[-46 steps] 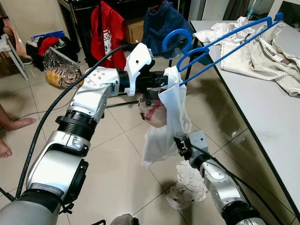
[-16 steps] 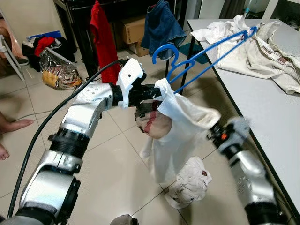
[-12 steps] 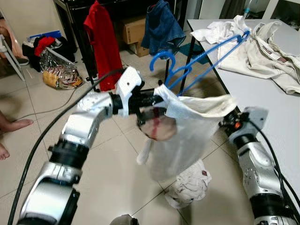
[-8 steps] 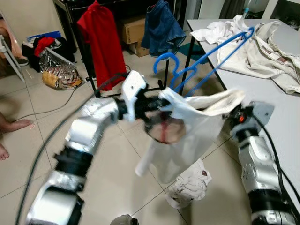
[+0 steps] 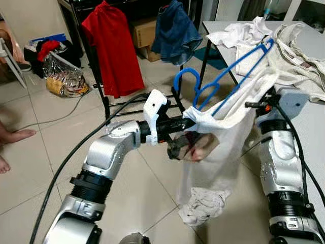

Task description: Hang hanger

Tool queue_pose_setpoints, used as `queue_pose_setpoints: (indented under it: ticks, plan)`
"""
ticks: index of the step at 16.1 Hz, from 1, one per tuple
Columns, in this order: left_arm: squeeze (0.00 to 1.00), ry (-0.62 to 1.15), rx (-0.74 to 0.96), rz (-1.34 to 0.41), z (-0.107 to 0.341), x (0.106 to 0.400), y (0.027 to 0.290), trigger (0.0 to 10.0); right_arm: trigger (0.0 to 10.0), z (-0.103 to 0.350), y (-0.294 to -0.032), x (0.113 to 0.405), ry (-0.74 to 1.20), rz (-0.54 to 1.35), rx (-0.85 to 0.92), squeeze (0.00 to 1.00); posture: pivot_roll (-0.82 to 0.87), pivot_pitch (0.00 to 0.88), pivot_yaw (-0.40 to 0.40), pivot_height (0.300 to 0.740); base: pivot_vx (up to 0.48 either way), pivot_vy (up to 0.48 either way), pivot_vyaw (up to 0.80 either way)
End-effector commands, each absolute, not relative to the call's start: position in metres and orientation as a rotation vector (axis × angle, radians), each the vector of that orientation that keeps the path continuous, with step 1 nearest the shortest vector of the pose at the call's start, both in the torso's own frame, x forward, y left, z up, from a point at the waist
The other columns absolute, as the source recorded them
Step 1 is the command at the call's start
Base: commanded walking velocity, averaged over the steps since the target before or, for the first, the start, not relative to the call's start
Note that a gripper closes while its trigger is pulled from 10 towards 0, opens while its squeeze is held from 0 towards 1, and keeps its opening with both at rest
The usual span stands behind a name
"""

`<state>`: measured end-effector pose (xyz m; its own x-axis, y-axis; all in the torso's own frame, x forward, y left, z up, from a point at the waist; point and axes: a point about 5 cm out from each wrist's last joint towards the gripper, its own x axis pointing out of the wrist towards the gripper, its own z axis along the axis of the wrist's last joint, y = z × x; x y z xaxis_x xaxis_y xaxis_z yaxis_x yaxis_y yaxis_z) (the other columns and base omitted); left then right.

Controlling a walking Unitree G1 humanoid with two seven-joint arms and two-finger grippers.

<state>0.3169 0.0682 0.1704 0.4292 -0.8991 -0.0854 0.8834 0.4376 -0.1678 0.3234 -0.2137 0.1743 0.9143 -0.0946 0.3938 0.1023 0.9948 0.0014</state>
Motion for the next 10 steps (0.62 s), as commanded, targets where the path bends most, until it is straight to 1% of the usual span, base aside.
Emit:
queue_pose_setpoints:
  ticks: [1, 3, 5, 7, 9, 10]
  plan:
    - [0.00, 0.186, -0.140, -1.102, 0.168, 0.316, 0.070, 10.0, 0.0, 0.188, -0.212, 0.324, -0.468, -0.119, -0.023, 0.00, 0.01, 0.000, 0.033, 0.723, 0.000, 0.000, 0.00]
    - [0.00, 0.224, -0.169, -1.138, 0.158, 0.312, 0.063, 10.0, 0.0, 0.194, -0.204, 0.327, -0.498, -0.094, -0.015, 0.00, 0.01, 0.000, 0.034, 0.723, 0.000, 0.000, 0.00]
    - [0.00, 0.226, -0.158, -1.172, 0.156, 0.309, 0.058, 10.0, 0.0, 0.198, -0.196, 0.329, -0.508, -0.068, -0.029, 0.00, 0.01, 0.000, 0.034, 0.723, 0.000, 0.000, 0.00]
    - [0.00, 0.205, -0.080, -1.251, 0.154, 0.302, 0.049, 10.0, 0.0, 0.200, -0.184, 0.334, -0.503, -0.031, -0.047, 0.00, 0.00, 0.000, 0.037, 0.723, 0.000, 0.000, 0.00]
    - [0.00, 0.219, -0.058, -1.289, 0.150, 0.298, 0.047, 10.0, 0.0, 0.201, -0.178, 0.337, -0.498, -0.011, -0.065, 0.00, 0.00, 0.000, 0.037, 0.723, 0.000, 0.000, 0.00]
    - [0.00, 0.210, 0.023, -1.289, 0.145, 0.298, 0.046, 10.0, 0.0, 0.200, -0.175, 0.340, -0.483, -0.005, -0.078, 0.00, 0.00, 0.000, 0.037, 0.723, 0.000, 0.000, 0.00]
